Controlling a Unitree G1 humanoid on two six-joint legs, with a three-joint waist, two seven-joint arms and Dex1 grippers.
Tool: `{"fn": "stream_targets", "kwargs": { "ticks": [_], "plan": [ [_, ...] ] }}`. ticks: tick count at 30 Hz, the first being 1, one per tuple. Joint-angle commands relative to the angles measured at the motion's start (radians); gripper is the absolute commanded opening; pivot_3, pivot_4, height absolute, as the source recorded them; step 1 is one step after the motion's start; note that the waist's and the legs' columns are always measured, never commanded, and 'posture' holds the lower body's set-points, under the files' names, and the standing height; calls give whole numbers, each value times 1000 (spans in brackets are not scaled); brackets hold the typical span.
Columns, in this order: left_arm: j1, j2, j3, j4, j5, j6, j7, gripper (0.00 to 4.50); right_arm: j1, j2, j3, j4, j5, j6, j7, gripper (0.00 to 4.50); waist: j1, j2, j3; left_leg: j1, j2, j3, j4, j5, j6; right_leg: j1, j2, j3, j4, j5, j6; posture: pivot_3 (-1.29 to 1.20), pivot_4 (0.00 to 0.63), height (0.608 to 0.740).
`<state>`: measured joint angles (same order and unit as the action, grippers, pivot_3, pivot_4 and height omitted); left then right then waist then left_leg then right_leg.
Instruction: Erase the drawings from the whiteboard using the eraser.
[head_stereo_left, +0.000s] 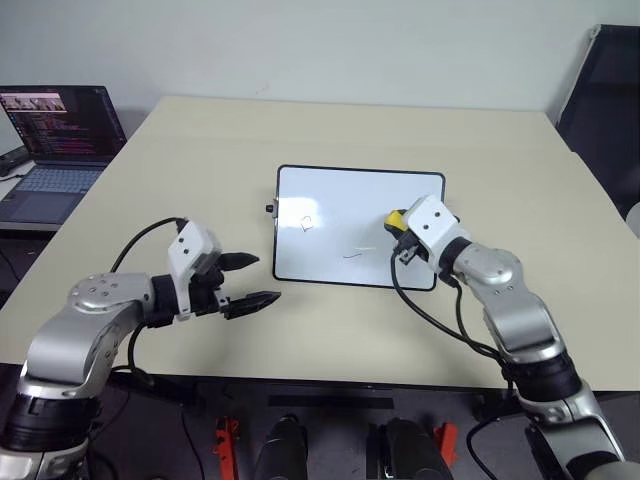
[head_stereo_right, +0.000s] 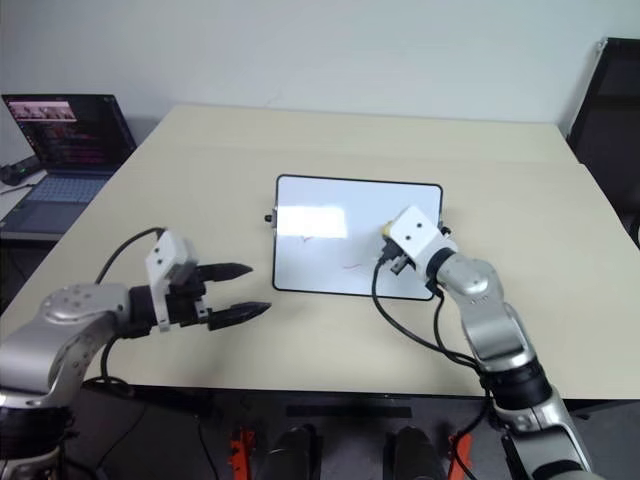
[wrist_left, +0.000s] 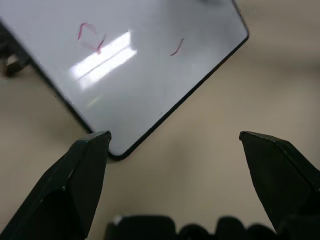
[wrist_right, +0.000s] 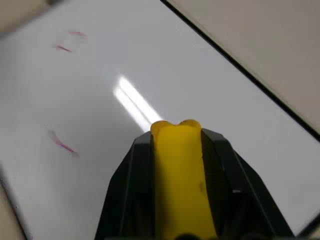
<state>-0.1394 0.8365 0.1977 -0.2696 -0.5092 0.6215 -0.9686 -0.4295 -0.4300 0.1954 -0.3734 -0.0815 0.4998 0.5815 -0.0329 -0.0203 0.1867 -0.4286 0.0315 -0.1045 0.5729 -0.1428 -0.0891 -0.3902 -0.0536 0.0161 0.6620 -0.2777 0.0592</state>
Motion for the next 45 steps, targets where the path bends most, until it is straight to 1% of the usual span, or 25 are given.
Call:
{"fn": "stream_targets", "kwargs": {
  "ticks": [1,2,4,5,8,11,12,15,17,19,22,25,29,32,35,39,43,45],
  "plan": [
    [53,6,77,-47,-16,-29,8,4500,25,-64,23,-100,30,-3,87,959,0,0,0,0,0,0,0,0,-1,0,0,0,0,-1,1,0,150,740],
    [77,10,82,-52,-11,-35,5,4500,26,-92,68,-106,-1,-26,109,959,0,1,1,0,0,0,0,-1,-1,0,0,-1,0,-1,1,0,150,740],
    [102,15,87,-59,-6,-42,2,4500,13,-116,140,-104,-45,-53,128,959,0,1,1,0,0,0,0,-1,-1,0,0,-1,0,-2,-1,0,150,740],
    [110,17,87,-60,-4,-45,1,4500,-14,-94,178,-69,-73,-61,111,959,0,0,1,0,0,0,0,-1,-1,0,0,-1,0,-4,-4,0,150,740],
    [119,21,87,-69,-5,-44,3,4500,-89,-46,270,40,-156,-117,84,959,-6,0,1,1,0,-1,0,-1,-1,-1,0,-1,2,-3,-4,0,150,740],
    [117,25,79,-82,-4,-37,1,4500,-139,-3,314,139,-202,-163,67,959,-6,0,1,1,0,0,1,-1,-1,0,0,-1,1,-2,-5,0,150,740],
    [115,29,69,-93,-2,-35,-2,4500,-171,26,330,189,-216,-177,57,959,-4,0,1,1,0,0,1,-1,-1,0,0,-1,1,-2,-5,0,150,740],
    [106,35,55,-115,-6,-25,-3,4500,-231,82,345,292,-246,-199,38,959,-1,0,1,1,0,0,1,-1,-1,0,0,-1,1,-2,-4,0,150,740],
    [100,37,53,-119,-8,-21,-1,4500,-239,88,348,326,-262,-214,38,959,2,0,1,0,0,0,0,-1,-2,0,0,-1,1,-1,-1,0,150,740],
    [91,38,51,-120,-9,-18,0,4500,-243,88,350,354,-281,-218,38,959,2,0,1,0,0,-1,0,-1,-2,0,0,-1,0,-1,0,0,150,740],
    [67,39,40,-117,-10,-16,-2,4500,-225,45,337,382,-311,-205,48,959,2,0,1,0,0,-1,0,-1,-2,0,0,-1,1,-1,-1,0,150,740],
    [50,37,29,-110,-9,-17,-6,4500,-195,-3,307,367,-318,-194,60,959,4,-1,1,1,0,-1,1,-1,-2,1,0,-1,1,-2,-3,0,150,740],
    [29,34,13,-98,-5,-20,-9,4500,-162,-44,279,341,-316,-168,69,959,6,-1,0,1,0,-1,3,0,-1,2,0,-1,1,-2,-2,0,150,740],
    [20,34,5,-91,-6,-21,-14,4500,-141,-96,251,345,-324,-162,74,959,6,-1,0,2,0,-1,3,0,-1,2,0,-1,2,-1,-2,0,150,740],
    [21,38,4,-83,-4,-25,-18,4500,-145,-112,239,351,-331,-166,60,959,6,-2,0,3,0,0,3,0,-1,3,0,-1,2,-1,-2,0,150,740],
    [26,40,7,-76,-2,-28,-21,4500,-175,-59,260,347,-323,-180,48,959,5,-2,0,3,0,-1,3,0,0,3,0,-1,2,1,-4,0,150,740],
    [28,36,11,-79,-1,-26,-16,4500,-200,40,320,361,-322,-185,60,959,-7,-2,0,4,0,-1,3,1,0,2,0,-1,2,2,-5,0,150,740],
    [32,33,15,-81,2,-27,-9,4500,-204,72,333,368,-320,-180,80,959,-14,-2,0,6,0,-1,3,1,0,2,0,-1,3,3,-5,0,150,740]
  ]
}}
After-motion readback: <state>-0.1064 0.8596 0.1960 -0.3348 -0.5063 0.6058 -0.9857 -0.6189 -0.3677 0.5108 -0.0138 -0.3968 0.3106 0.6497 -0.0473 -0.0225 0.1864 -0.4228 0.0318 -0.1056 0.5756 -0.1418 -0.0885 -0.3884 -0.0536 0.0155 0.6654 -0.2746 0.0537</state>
